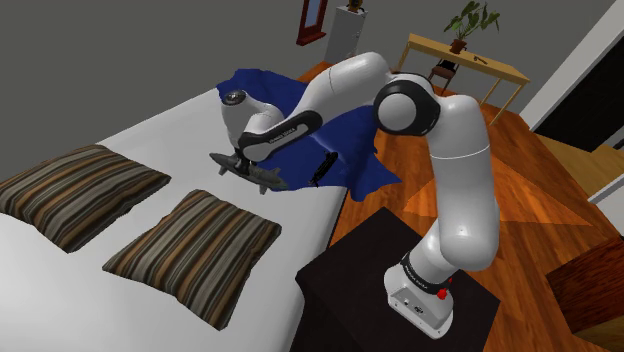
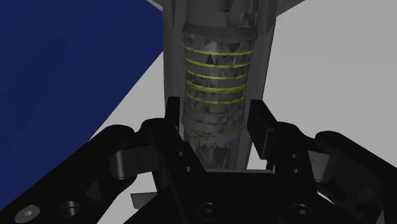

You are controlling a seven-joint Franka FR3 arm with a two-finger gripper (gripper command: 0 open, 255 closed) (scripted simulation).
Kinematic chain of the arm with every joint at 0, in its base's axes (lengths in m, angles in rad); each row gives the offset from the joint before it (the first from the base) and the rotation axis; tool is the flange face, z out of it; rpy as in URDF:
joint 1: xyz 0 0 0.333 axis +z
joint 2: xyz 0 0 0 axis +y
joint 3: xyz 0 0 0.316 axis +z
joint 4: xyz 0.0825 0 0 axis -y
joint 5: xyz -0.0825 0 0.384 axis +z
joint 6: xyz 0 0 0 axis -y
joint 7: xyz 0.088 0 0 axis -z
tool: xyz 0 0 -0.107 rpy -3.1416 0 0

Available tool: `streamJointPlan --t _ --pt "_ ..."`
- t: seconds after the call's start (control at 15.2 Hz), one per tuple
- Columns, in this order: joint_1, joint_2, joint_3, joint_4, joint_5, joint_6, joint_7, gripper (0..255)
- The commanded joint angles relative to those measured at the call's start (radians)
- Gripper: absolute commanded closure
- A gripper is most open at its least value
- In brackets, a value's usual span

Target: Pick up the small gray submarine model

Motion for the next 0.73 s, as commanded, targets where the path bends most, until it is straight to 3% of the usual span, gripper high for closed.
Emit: streamJointPlan --t 0.0,0.66 --pt "-0.001 -0.02 0.004 -0.003 0.006 -0.015 -0.007 255" --pt "-0.01 -0.103 0.023 0.003 0.038 -0.097 -0.048 255"
